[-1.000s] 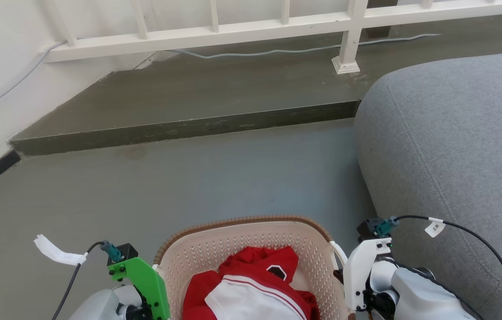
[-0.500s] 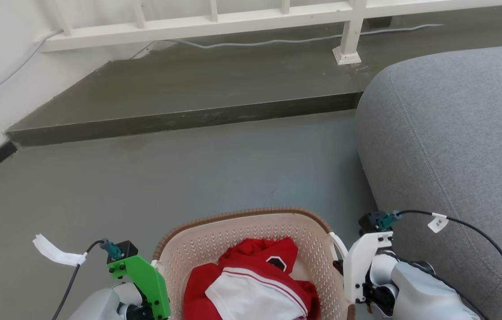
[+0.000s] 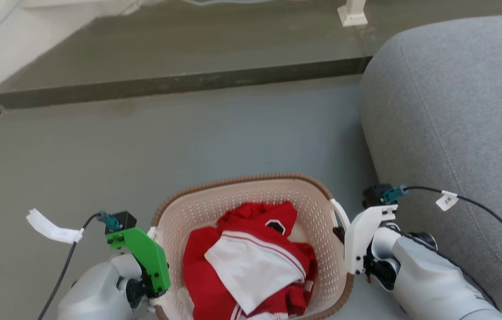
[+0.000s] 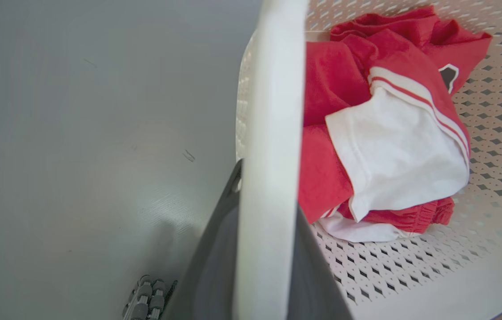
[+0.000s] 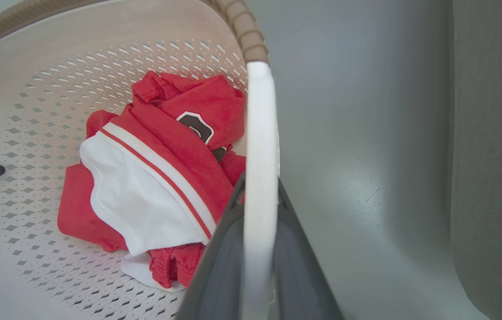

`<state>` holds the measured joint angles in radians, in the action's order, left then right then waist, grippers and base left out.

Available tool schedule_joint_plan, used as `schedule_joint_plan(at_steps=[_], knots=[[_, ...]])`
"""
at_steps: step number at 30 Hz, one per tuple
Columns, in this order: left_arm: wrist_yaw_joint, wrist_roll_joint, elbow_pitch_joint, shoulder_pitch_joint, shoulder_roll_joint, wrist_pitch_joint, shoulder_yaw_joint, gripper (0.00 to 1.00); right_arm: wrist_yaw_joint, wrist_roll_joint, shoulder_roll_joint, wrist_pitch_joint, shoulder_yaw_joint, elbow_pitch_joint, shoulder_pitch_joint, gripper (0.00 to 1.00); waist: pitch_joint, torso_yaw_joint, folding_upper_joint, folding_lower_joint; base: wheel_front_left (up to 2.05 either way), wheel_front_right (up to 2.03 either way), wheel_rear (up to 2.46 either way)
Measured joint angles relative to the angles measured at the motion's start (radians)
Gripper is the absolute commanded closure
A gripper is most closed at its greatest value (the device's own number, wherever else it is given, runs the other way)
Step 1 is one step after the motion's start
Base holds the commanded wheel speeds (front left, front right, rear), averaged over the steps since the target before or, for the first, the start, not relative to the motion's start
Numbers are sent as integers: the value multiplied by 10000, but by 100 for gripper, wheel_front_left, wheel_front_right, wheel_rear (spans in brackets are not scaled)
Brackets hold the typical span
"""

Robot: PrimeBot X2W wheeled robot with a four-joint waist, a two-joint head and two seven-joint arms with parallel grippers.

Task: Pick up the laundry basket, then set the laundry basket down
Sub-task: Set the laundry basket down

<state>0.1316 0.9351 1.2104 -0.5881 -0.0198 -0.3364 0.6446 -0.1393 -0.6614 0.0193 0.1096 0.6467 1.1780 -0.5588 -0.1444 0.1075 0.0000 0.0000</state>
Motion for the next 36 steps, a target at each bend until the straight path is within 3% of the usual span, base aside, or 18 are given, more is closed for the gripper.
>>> schedule_joint_plan(at_steps=[18, 36], knots=[[2, -424, -399, -1266, -144, 1001, 151, 100, 17, 19, 153, -1110, -171, -84, -1187, 100, -2233, -177, 0, 1, 0, 0, 0], [-2, -934, -694, -2794, -320, 2543, 109, 100, 267, 82, 219, -2261, -408, -184, -2675, 100, -4809, -401, 0, 2, 0, 0, 0]])
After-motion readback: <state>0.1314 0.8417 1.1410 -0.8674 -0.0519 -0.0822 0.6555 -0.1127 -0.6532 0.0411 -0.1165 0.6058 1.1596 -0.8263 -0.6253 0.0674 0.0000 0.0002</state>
